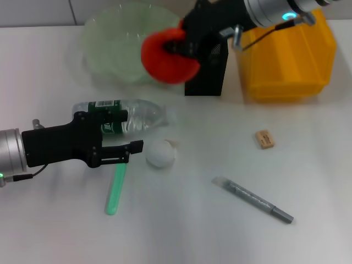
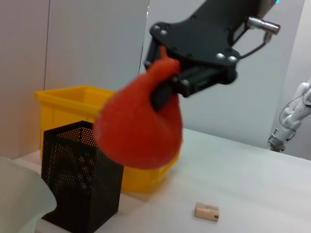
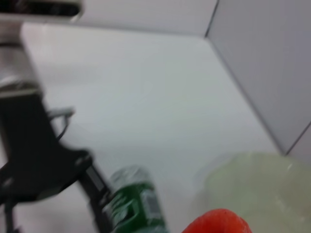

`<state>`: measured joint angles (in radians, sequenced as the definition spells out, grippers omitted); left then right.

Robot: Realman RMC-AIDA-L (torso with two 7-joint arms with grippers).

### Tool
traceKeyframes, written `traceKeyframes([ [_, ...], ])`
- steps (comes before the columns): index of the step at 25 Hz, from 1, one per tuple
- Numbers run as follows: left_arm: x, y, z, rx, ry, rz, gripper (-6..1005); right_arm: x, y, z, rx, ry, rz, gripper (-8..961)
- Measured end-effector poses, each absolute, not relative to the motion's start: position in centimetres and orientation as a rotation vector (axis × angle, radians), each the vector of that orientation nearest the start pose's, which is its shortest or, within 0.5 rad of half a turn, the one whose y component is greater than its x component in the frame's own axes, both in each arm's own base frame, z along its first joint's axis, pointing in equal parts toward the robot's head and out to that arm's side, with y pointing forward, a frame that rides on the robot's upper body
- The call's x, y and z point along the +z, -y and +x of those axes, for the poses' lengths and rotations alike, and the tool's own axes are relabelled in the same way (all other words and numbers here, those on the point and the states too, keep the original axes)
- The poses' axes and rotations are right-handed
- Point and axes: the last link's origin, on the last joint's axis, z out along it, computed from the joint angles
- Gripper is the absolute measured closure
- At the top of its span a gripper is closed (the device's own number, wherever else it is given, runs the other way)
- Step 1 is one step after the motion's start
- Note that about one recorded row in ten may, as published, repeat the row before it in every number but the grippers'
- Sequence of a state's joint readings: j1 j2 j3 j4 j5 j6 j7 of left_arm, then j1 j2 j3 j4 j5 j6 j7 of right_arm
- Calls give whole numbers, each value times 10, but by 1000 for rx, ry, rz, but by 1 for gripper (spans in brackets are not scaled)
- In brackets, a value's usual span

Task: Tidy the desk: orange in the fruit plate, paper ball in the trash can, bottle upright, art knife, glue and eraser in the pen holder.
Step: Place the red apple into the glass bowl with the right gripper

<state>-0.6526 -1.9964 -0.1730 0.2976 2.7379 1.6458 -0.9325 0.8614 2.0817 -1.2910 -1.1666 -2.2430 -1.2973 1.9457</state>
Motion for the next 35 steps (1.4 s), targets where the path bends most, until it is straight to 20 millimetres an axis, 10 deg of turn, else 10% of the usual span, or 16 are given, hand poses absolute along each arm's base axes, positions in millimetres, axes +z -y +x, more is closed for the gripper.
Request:
traceKeyframes([
  [35, 25, -302, -329, -859, 537, -2257, 156, -53, -486, 27, 490, -225, -2453, 903],
])
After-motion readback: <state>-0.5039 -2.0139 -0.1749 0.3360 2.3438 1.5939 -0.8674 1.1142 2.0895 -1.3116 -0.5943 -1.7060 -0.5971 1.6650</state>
